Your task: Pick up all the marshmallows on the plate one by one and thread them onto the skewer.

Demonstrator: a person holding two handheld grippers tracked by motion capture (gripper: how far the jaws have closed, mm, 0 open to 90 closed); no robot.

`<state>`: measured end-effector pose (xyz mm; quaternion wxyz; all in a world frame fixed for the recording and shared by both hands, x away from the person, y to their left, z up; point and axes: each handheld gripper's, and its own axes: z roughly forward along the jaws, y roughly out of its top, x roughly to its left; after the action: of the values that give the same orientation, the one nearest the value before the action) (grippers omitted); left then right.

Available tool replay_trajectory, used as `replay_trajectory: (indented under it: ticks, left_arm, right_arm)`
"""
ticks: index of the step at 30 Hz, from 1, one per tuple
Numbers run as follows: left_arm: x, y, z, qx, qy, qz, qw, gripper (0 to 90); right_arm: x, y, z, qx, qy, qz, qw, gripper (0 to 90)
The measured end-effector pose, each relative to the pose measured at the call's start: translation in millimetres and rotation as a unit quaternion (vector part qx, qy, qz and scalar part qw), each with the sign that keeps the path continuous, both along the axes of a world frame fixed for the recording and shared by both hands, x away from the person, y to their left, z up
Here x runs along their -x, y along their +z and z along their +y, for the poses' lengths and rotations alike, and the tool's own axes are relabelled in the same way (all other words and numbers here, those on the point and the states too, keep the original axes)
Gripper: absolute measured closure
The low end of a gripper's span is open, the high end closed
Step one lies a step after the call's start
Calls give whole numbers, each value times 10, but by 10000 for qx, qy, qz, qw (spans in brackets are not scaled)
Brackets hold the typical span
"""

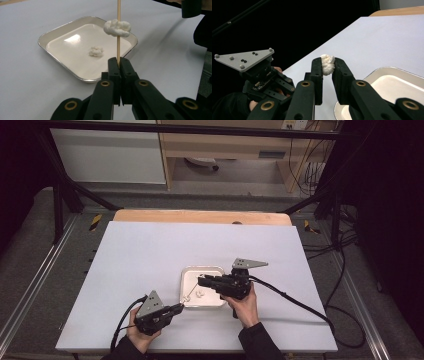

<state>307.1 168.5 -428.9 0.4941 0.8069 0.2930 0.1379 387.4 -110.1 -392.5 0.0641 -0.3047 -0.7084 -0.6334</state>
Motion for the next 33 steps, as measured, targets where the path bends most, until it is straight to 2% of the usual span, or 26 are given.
replay_trajectory:
  ticks: [14,15,16,18,20,24,30,32,33]
  left_arm:
    - [4,-4,-9,103,-28,-33,9999,884]
    - [5,-1,-8,193,-56,-65,9998,884]
    - [4,25,-11,323,-75,-78,9994,884]
    - [3,68,-40,294,15,-162,9994,884]
    - [-7,45,-39,304,53,-96,9995,884]
    - [-22,29,-32,273,79,-28,9996,883]
    - [-35,10,-47,230,74,20,9997,881]
    - [-41,12,-38,255,111,40,9996,881]
    - [-47,11,-26,260,124,57,9996,882]
  right_arm:
    - [42,-32,-18,-141,17,36,9999,799]
    - [44,-42,-21,-144,22,46,9999,800]
    - [44,-57,-10,-78,114,128,9998,799]
    - [66,-143,68,81,255,239,9994,795]
    - [76,-175,107,26,241,186,9995,793]
    - [72,-219,145,129,242,258,9993,783]
    - [98,-275,181,264,268,237,9990,770]
    - [96,-258,172,266,252,216,9991,713]
    - [92,-236,159,271,217,136,9993,687]
